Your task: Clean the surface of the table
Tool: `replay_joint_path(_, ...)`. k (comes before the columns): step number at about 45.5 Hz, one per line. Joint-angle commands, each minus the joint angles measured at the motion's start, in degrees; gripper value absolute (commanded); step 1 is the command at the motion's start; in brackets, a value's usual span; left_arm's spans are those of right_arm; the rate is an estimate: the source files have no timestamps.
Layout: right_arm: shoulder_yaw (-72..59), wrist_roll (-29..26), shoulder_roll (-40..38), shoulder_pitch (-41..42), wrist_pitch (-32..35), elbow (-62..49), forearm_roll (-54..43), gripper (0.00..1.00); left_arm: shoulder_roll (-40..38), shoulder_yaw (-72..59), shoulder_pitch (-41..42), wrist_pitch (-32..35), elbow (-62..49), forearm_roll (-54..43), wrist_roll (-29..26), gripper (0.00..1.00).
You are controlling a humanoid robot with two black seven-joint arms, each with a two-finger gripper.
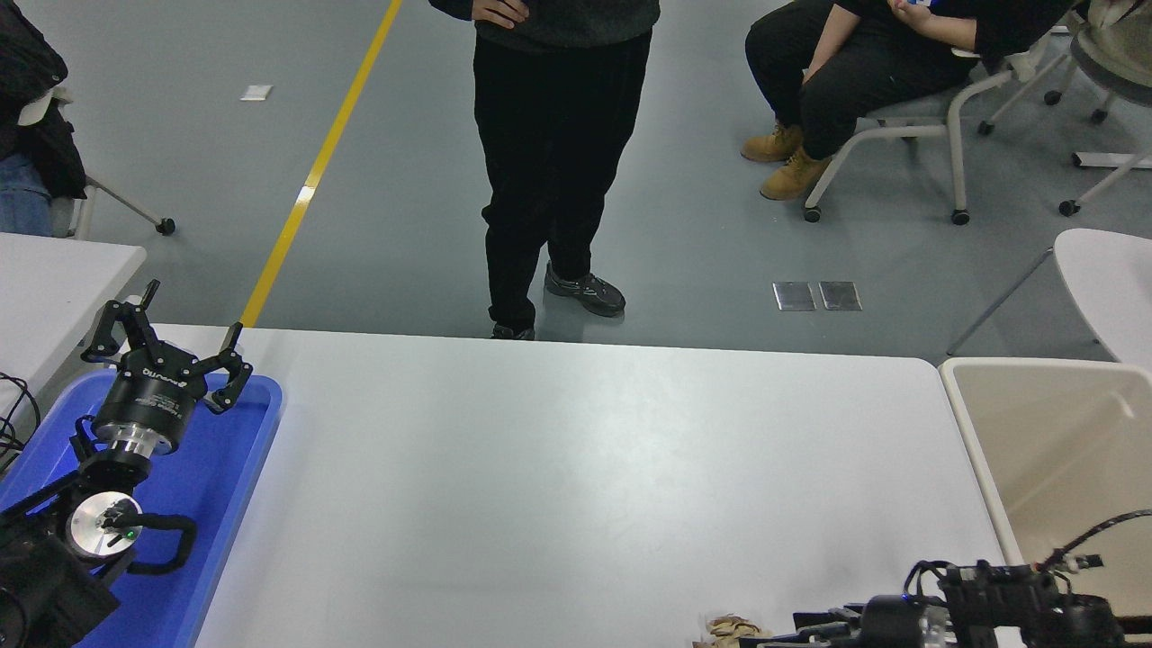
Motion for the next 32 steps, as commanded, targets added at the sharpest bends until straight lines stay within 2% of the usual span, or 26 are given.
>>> replay_joint_path(1,-0.3,0.0,5.3,-0.2,-0.8,-4.6,0.0,1.0,0.0,0.0,0.0,0.0,0.0,0.0,0.0,1.0)
replay_joint_path(21,-0.9,0.1,7.2,-1.2,-0.9,-7.2,-0.9,1.0,0.0,0.0,0.0,0.0,0.0,0.0,0.0,1.0)
replay_joint_path(32,-3.3,1.5,7.0,-1.3,-3.4,-7.4,-5.4,1.0,0.0,0.0,0.0,0.0,0.0,0.1,0.0,1.0)
